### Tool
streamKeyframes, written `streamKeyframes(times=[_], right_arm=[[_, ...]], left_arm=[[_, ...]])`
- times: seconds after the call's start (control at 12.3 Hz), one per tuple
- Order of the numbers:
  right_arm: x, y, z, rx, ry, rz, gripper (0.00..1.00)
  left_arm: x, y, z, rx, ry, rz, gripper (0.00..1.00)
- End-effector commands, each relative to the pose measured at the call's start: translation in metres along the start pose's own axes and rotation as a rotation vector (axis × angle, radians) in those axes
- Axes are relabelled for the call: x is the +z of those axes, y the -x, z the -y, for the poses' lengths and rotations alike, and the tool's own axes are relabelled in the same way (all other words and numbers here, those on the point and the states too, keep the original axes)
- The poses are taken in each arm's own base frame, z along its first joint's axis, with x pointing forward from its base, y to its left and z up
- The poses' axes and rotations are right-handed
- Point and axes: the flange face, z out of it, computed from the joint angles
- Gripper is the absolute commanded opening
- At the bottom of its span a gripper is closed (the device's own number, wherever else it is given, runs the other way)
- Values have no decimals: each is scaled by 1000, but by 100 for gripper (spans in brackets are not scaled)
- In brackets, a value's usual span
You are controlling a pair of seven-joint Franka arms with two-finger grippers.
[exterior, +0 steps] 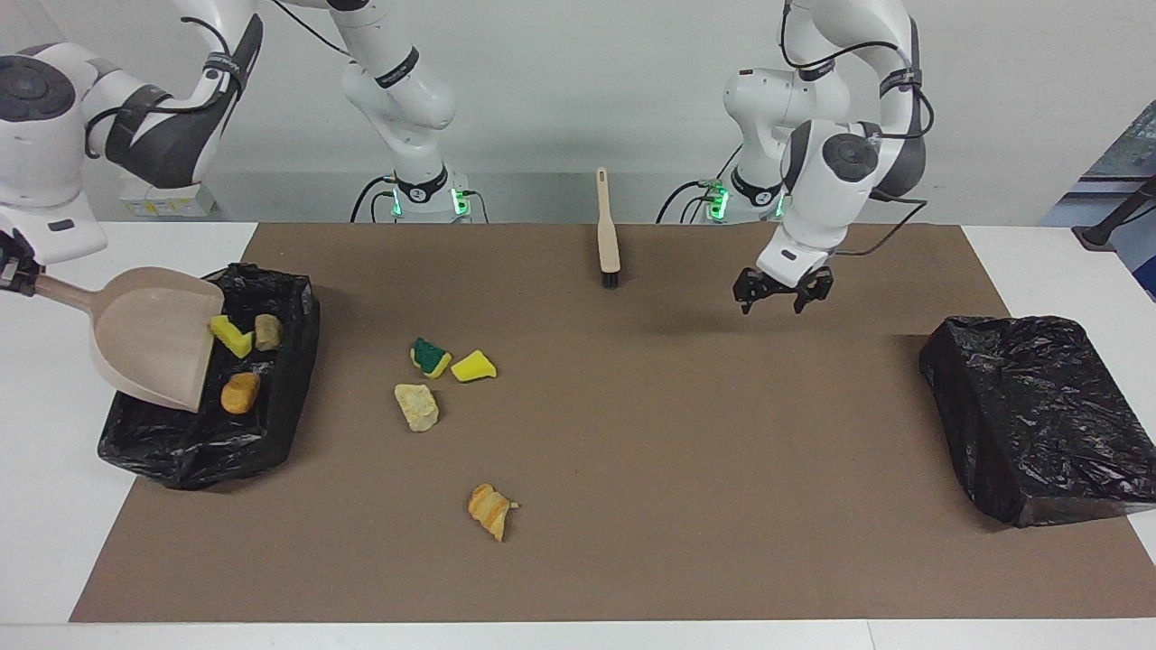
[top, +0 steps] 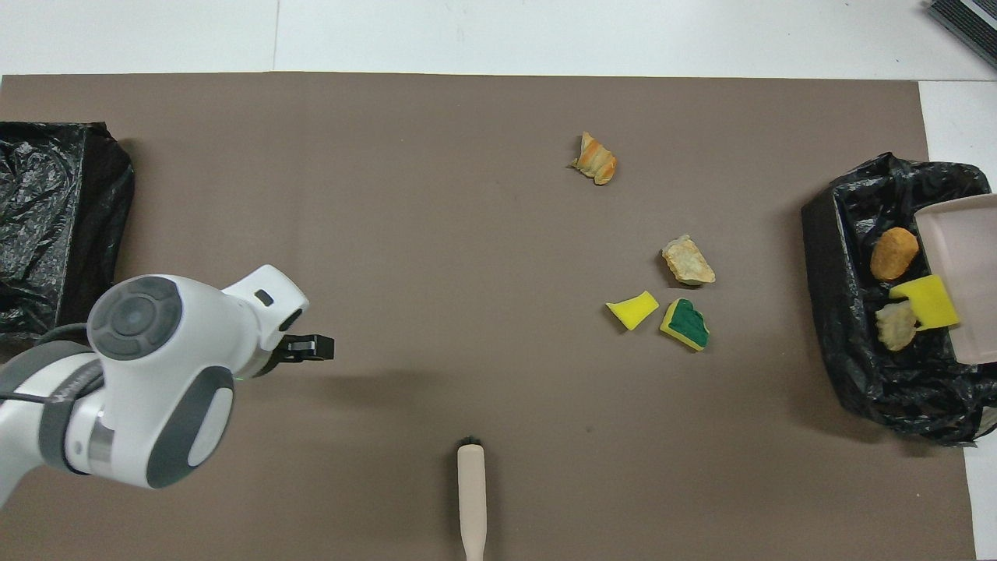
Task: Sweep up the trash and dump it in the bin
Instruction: 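Tip the dustpan into the bin with the right gripper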
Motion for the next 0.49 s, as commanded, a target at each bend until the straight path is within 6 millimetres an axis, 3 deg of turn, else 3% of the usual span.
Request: streamKeyframes(times=[0.0,0.08,0.16,0.41], right_arm=[[-26,27,29,0,-43,51,0],[-38,34,37,11,-43,30,0],[-46,34,42,25,-25,-20,0],[-50,13,35,80,26,-192,0]], left_arm=[[-71,-22,36,71,-20,3,100],[-88,-30,55,98,-21,-2,100],[-106,-34,61,117,-22,-18,100],[-160,-32,73,157,-40,-33,100]])
